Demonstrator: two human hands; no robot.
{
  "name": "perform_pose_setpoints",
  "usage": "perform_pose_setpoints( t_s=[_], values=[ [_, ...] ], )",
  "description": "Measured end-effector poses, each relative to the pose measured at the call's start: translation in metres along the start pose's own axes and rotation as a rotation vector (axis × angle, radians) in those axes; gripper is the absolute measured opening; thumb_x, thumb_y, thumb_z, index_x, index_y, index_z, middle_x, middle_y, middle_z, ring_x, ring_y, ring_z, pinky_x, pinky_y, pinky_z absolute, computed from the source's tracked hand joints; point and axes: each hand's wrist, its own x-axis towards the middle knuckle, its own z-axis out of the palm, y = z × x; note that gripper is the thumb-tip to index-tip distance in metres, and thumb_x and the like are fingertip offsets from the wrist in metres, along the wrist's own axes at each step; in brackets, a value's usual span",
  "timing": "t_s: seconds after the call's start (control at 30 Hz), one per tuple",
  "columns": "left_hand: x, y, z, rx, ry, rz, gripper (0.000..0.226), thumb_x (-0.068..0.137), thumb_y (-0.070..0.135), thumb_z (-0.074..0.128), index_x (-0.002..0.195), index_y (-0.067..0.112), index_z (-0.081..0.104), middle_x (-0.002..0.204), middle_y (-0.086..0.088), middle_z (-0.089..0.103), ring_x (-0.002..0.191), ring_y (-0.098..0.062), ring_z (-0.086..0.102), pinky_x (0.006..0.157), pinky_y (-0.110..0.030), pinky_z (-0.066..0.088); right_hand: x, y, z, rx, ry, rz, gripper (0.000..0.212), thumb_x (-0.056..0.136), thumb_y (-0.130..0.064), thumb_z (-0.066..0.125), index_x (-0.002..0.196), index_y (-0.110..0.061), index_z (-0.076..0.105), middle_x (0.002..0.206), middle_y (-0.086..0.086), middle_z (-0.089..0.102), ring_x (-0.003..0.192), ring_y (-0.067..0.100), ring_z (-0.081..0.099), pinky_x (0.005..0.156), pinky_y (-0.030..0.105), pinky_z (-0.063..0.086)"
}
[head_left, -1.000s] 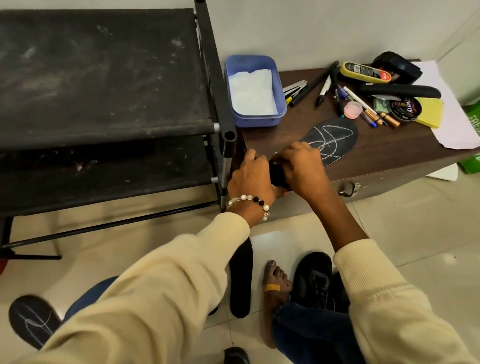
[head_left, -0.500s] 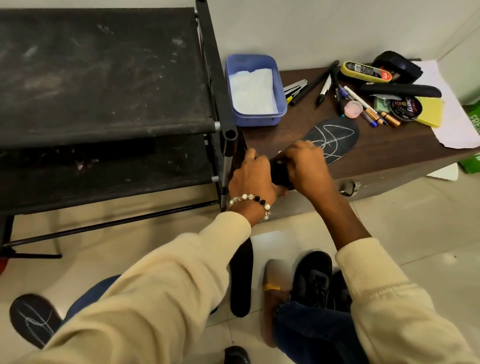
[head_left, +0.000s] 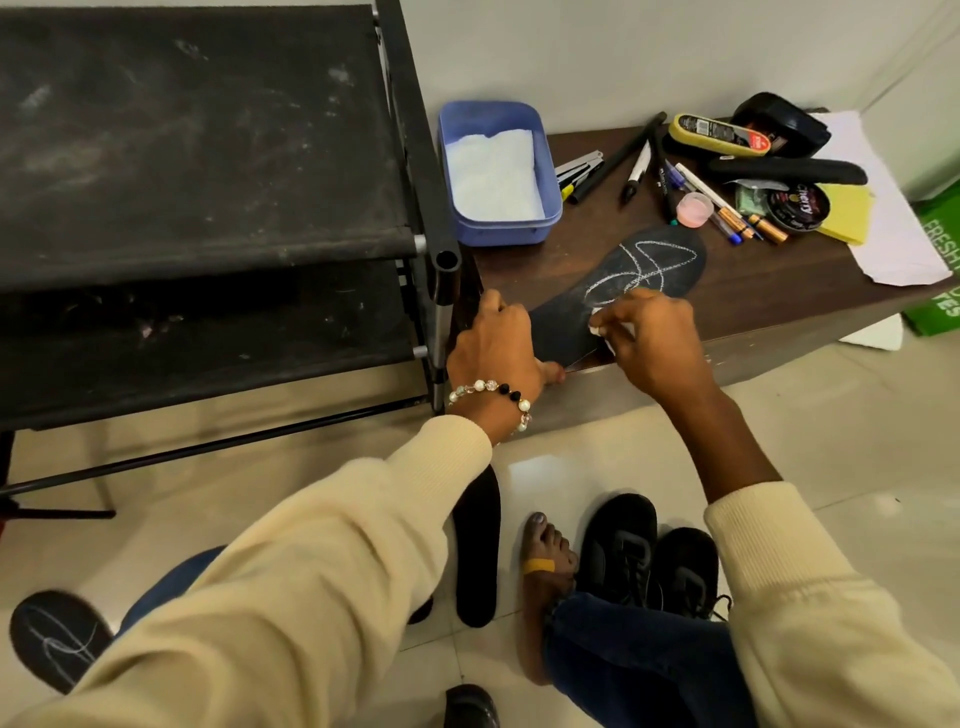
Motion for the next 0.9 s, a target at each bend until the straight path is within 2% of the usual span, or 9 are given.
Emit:
perform_pose_setpoints(
  t_s=[0.1, 0.2, 0.3, 0.37, 0.5, 0.6, 0.73, 0.8, 0.9],
  values=[
    [-0.001, 0.0, 0.002, 0.009, 0.008, 0.003, 0.065, 0.069, 0.046, 0.081, 0.121, 0.016, 0.058, 0.132, -0.004, 0.041, 0.107, -0.031, 0.056, 0.081, -0.039, 0.051, -0.001, -0.005, 0.007, -0.094, 0.013, 0.048, 0.024, 0.091, -0.006, 0.054, 0.108, -0.009, 0.071, 0.111, 0.016, 0.062, 0.107, 0.032, 0.052, 0.09, 0.036, 0.038],
    [-0.001, 0.0, 0.002, -0.002, 0.028, 0.007, 0.061, 0.07, 0.047, 0.08, 0.117, 0.015, 0.06, 0.129, -0.004, 0.043, 0.104, -0.033, 0.058, 0.079, -0.04, 0.052, -0.006, -0.024, 0.013, -0.064, -0.02, -0.108, 0.027, 0.088, -0.004, 0.054, 0.109, -0.008, 0.07, 0.11, 0.016, 0.064, 0.106, 0.033, 0.054, 0.085, 0.033, 0.036],
    [-0.001, 0.001, 0.001, 0.005, 0.039, 0.01, 0.06, 0.07, 0.048, 0.08, 0.117, 0.015, 0.06, 0.129, -0.004, 0.043, 0.103, -0.033, 0.058, 0.077, -0.039, 0.051, -0.011, -0.024, 0.007, 0.036, -0.062, -0.24, 0.024, 0.08, 0.002, 0.062, 0.098, -0.007, 0.075, 0.099, 0.015, 0.069, 0.096, 0.034, 0.061, 0.082, 0.035, 0.043],
    [-0.001, 0.0, 0.001, 0.017, 0.028, 0.01, 0.063, 0.069, 0.048, 0.081, 0.118, 0.015, 0.059, 0.131, -0.004, 0.042, 0.105, -0.032, 0.057, 0.078, -0.039, 0.051, -0.01, -0.011, 0.004, 0.072, -0.029, -0.184, 0.021, 0.079, 0.003, 0.065, 0.093, -0.008, 0.076, 0.096, 0.014, 0.07, 0.094, 0.034, 0.063, 0.082, 0.033, 0.044],
    [-0.001, 0.0, 0.001, 0.018, 0.018, 0.009, 0.066, 0.068, 0.047, 0.082, 0.121, 0.016, 0.058, 0.132, -0.003, 0.042, 0.107, -0.03, 0.057, 0.078, -0.037, 0.05, -0.004, 0.001, 0.006, -0.054, 0.006, 0.059, 0.026, 0.088, -0.002, 0.057, 0.108, -0.011, 0.071, 0.114, 0.013, 0.064, 0.109, 0.03, 0.053, 0.095, 0.036, 0.041],
    [-0.001, 0.001, 0.001, 0.013, 0.026, 0.015, 0.065, 0.069, 0.048, 0.081, 0.119, 0.014, 0.059, 0.13, -0.004, 0.042, 0.106, -0.032, 0.057, 0.081, -0.04, 0.052, -0.007, -0.017, 0.01, -0.097, -0.023, -0.003, 0.028, 0.089, -0.004, 0.054, 0.113, -0.008, 0.068, 0.115, 0.015, 0.062, 0.111, 0.03, 0.05, 0.09, 0.033, 0.037],
    [-0.002, 0.0, 0.002, -0.011, 0.045, 0.018, 0.059, 0.07, 0.045, 0.08, 0.116, 0.013, 0.061, 0.127, -0.004, 0.044, 0.101, -0.033, 0.059, 0.079, -0.043, 0.053, -0.014, -0.032, 0.013, -0.027, -0.023, -0.168, 0.025, 0.083, -0.001, 0.058, 0.104, -0.003, 0.071, 0.102, 0.02, 0.066, 0.101, 0.037, 0.056, 0.082, 0.038, 0.041],
    [-0.001, 0.0, 0.001, -0.011, 0.039, 0.019, 0.062, 0.069, 0.046, 0.081, 0.117, 0.014, 0.061, 0.127, -0.003, 0.044, 0.101, -0.033, 0.058, 0.079, -0.042, 0.053, -0.01, -0.026, 0.013, -0.035, 0.009, -0.134, 0.025, 0.084, 0.0, 0.058, 0.104, -0.004, 0.071, 0.104, 0.019, 0.067, 0.102, 0.038, 0.056, 0.083, 0.039, 0.042],
    [0.0, -0.001, 0.001, 0.0, 0.026, 0.018, 0.066, 0.067, 0.046, 0.083, 0.12, 0.014, 0.059, 0.129, -0.002, 0.043, 0.105, -0.031, 0.057, 0.079, -0.039, 0.051, -0.003, -0.01, 0.01, -0.106, 0.015, 0.044, 0.029, 0.09, -0.003, 0.051, 0.113, -0.008, 0.068, 0.113, 0.015, 0.064, 0.11, 0.031, 0.051, 0.089, 0.036, 0.039]
  ],
)
